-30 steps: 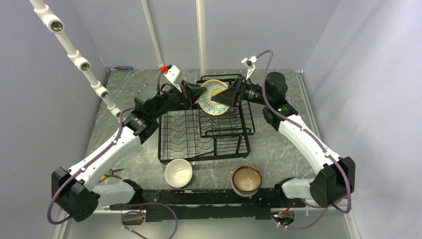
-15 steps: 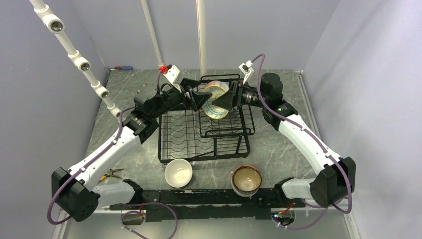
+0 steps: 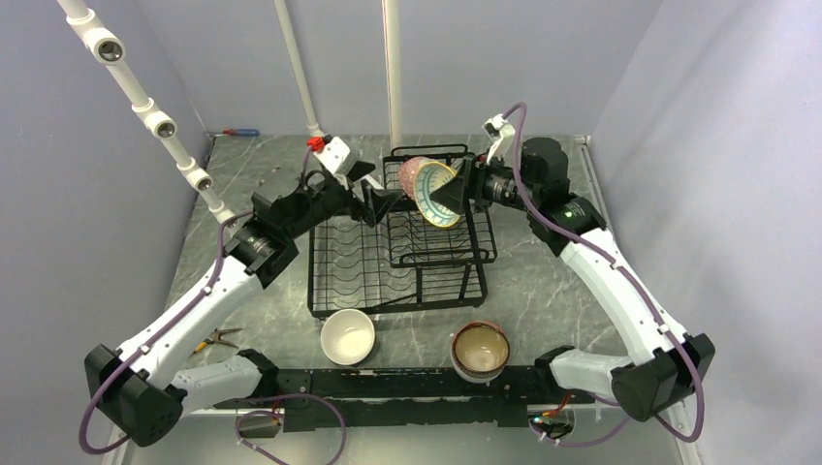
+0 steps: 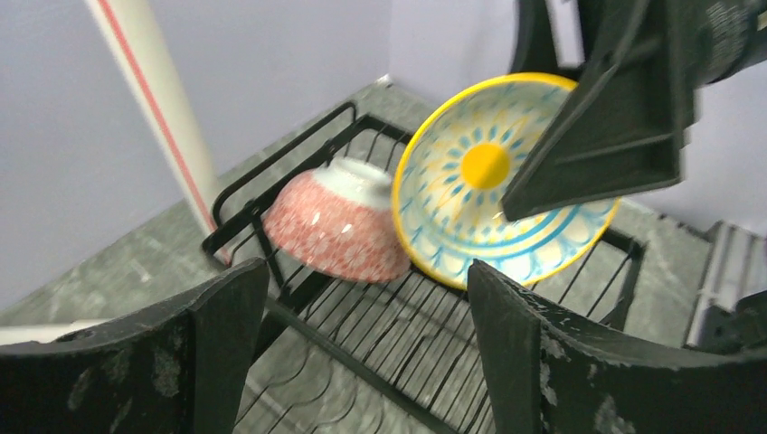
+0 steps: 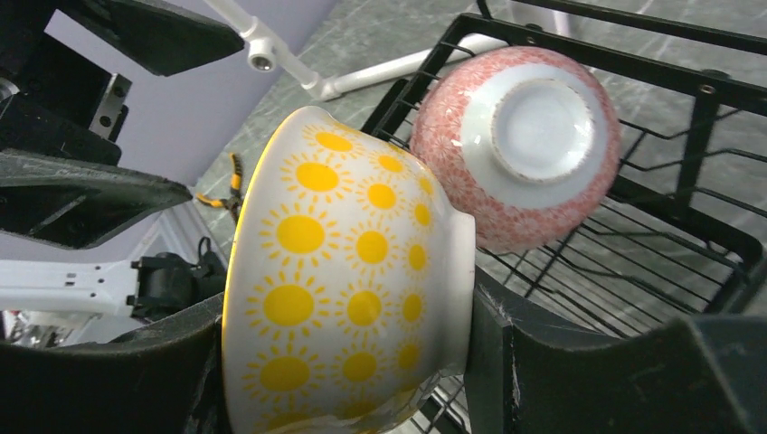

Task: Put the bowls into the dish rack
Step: Place the bowl in the dish rack.

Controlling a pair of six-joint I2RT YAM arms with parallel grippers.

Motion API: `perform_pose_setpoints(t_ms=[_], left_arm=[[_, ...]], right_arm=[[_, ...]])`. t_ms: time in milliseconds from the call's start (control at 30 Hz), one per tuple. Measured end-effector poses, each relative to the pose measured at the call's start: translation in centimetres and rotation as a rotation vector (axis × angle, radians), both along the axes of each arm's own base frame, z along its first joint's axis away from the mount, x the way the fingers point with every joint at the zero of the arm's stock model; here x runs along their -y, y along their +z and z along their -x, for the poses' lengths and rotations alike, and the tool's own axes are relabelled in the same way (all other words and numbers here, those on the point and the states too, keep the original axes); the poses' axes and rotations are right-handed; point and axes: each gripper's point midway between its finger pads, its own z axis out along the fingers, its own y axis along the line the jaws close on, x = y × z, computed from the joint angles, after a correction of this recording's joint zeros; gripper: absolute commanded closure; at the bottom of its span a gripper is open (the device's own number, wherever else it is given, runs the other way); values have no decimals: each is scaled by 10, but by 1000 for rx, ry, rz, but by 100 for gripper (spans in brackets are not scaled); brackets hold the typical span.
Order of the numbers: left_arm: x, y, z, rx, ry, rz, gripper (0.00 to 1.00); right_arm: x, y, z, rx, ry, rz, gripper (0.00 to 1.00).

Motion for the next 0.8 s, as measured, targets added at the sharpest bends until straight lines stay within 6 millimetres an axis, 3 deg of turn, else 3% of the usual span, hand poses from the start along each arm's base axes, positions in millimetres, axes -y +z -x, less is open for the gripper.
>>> perform_pose_setpoints(t_ms=[167,333,633,800], left_arm=[[-24,-16,-3,-18,112,-99,7],[-54,-47,-14,-63,260,-251,6],[-94,-112,-20,-235,423,-505,6],[-103,-130,-16,-278,437,-581,6]], right_arm=[[15,-1,4,-2,-59,67,100],[23,-15,9,-46,-94,141,100],[20,-38,22,-99,-118,272,100],[12,-52,24,-124,-138,367,100]])
